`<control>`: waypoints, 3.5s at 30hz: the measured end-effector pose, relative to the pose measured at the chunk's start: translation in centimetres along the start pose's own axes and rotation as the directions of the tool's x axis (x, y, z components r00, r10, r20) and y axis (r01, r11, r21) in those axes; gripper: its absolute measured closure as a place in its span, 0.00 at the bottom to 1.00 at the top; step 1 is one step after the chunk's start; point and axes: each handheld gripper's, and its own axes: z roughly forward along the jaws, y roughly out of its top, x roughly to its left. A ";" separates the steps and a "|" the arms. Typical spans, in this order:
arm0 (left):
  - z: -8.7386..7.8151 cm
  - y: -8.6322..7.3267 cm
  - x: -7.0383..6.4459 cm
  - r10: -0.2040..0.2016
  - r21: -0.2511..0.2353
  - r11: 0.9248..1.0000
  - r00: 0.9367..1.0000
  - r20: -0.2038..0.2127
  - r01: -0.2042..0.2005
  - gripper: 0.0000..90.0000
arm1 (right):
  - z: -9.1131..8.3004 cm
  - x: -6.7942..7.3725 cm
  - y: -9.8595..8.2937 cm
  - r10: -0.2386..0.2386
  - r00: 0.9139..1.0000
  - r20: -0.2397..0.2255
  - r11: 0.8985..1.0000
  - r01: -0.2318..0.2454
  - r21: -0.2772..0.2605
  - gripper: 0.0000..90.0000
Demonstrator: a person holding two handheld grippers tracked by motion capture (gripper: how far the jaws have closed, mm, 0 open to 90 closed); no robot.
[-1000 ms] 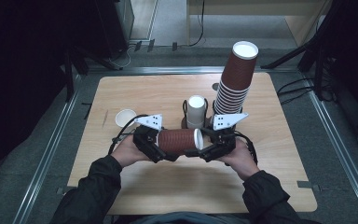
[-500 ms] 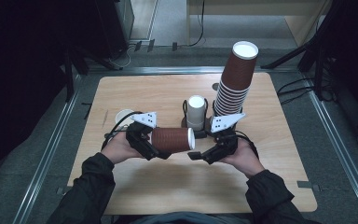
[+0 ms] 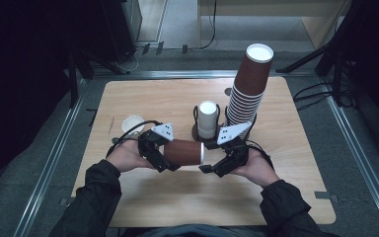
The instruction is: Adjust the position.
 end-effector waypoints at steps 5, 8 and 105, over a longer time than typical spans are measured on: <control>0.8 0.3 -0.2 0.015 0.061 0.998 1.000 -0.005 -0.014 0.10 | 0.4 0.2 -0.1 -0.025 1.000 0.012 0.999 0.024 0.039 0.17; 1.4 0.5 -0.4 0.017 0.086 0.996 1.000 -0.010 -0.016 0.10 | 0.8 0.4 -0.1 -0.041 0.999 0.013 0.997 0.040 0.063 0.17; -0.5 0.8 -0.6 -0.076 -0.341 0.930 0.981 0.179 0.134 0.13 | 0.8 0.7 0.3 -0.083 0.995 -0.060 0.992 0.077 -0.098 0.22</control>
